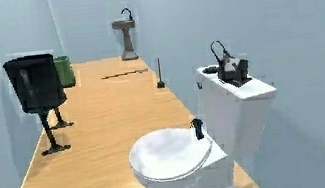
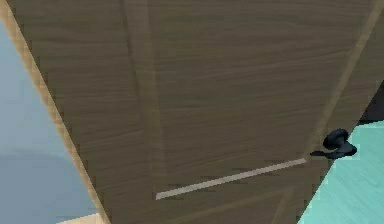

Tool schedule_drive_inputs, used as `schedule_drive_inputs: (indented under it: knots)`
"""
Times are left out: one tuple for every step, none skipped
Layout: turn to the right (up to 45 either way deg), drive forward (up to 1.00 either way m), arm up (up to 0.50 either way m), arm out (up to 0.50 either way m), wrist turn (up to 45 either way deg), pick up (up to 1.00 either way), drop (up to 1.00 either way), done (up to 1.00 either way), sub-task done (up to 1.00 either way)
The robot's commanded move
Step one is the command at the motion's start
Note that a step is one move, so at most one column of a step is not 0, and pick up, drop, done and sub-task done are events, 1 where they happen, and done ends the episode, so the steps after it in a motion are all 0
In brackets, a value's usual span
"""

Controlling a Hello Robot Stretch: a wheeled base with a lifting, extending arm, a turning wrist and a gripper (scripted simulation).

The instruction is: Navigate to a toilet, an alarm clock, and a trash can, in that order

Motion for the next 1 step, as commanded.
schedule_drive_inputs:
  knots:
    - [0.0, 0.00, 0.00, 0.00, 0.0, 0.00, 0.00, 0.00, 1.00]
